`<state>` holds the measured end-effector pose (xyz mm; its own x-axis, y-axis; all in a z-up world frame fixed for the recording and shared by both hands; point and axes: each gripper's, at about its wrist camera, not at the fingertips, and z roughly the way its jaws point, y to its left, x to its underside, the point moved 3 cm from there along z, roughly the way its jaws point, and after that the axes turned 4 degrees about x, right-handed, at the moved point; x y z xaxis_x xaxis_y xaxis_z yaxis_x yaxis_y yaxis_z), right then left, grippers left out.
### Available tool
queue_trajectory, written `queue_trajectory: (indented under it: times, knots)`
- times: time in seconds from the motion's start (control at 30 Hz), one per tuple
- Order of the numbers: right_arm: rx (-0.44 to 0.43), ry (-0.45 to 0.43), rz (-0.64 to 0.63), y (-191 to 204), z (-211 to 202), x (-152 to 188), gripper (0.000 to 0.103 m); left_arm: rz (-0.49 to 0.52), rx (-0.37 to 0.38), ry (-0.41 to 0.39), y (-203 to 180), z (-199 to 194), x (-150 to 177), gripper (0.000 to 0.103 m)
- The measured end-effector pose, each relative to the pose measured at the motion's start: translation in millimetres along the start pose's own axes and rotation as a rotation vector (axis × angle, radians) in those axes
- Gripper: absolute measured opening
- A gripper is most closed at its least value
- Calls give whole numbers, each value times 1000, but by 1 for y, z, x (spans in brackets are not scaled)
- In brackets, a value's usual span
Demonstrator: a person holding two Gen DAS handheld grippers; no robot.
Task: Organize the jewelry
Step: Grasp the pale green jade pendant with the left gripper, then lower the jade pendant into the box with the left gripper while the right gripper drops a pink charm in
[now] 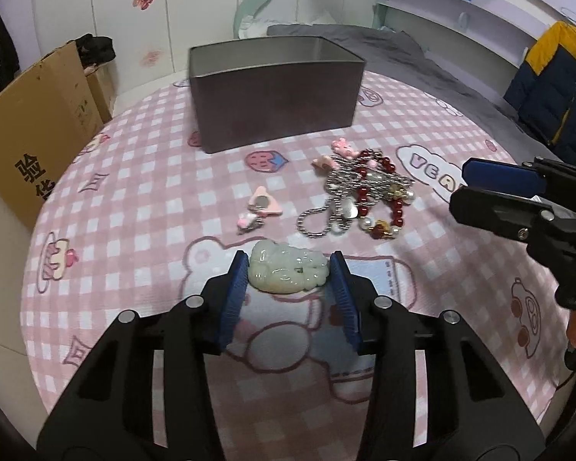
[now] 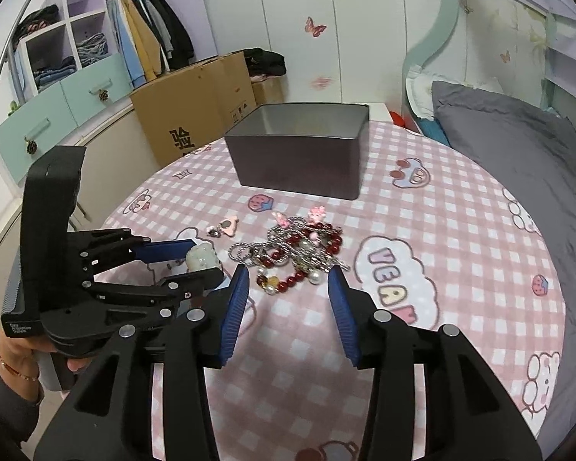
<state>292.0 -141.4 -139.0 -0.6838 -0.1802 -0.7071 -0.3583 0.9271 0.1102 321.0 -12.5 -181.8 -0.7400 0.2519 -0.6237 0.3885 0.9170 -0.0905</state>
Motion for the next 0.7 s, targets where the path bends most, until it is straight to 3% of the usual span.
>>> queue_trajectory:
  times: [0.33,0.7]
  knots:
    - [-41,45,-112,59,46,-25,40,-137,-2,-72,63,-38,-5,43]
    - [45,139,-214,80,99,-24,40,-163,7,-85,84,-40,-10,43]
